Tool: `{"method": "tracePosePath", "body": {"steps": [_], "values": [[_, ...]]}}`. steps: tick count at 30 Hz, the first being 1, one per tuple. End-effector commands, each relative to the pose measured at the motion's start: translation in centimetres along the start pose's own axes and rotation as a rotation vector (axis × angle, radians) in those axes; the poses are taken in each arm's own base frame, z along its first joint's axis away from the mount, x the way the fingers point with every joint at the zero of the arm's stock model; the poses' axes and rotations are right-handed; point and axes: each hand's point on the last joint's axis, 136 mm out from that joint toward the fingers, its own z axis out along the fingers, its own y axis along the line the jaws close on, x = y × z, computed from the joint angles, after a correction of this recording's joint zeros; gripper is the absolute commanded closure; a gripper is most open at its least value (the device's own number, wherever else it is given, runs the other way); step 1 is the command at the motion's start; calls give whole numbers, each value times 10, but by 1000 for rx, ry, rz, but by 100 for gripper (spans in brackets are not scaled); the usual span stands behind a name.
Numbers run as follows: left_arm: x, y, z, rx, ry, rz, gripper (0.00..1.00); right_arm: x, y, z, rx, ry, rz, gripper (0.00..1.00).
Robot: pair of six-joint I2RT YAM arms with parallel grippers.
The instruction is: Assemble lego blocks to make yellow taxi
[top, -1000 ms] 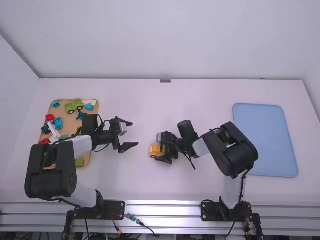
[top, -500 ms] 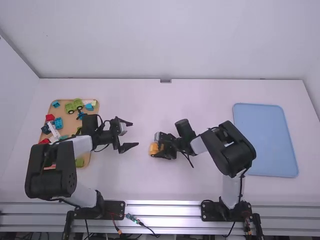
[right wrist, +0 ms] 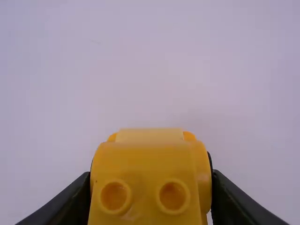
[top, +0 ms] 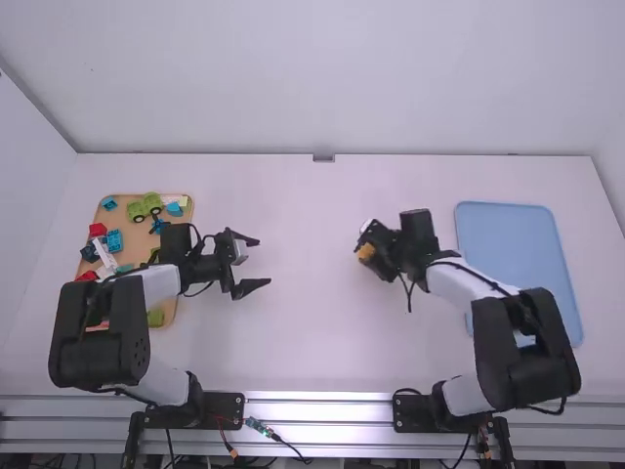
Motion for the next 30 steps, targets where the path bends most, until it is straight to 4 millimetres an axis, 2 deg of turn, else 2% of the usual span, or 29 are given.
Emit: {"method": "tracePosePath", "body": {"steps": [1,3,4,8,10,13,17,21,25,27,30], "values": [[-8,-8,1,27,-37,15,1,19,-52,-26,188,42,144,75],[-8,-6,0,20,-35,19,1,28,-69,-37,233,38,204,75],[-6,-3,-1,5,-27,21,1,45,-91,-52,294,39,300,76],[-11,-2,1,7,-42,54,1,84,-127,-79,387,29,500,76],[-12,1,1,-1,-45,52,1,93,-132,-85,380,10,540,76],[-17,8,2,-21,-52,1,1,119,-148,-97,412,-13,665,77],[-18,9,2,-21,-56,6,1,149,-161,-100,452,-3,754,77],[-18,9,2,-21,-56,5,1,180,-171,-93,497,29,837,75],[-18,9,2,-22,-55,5,1,200,-173,-84,509,45,885,74],[-18,9,2,-21,-55,4,1,204,-172,-82,506,53,891,73],[-17,8,2,-20,-54,0,1,212,-173,-84,538,90,899,67]]}}
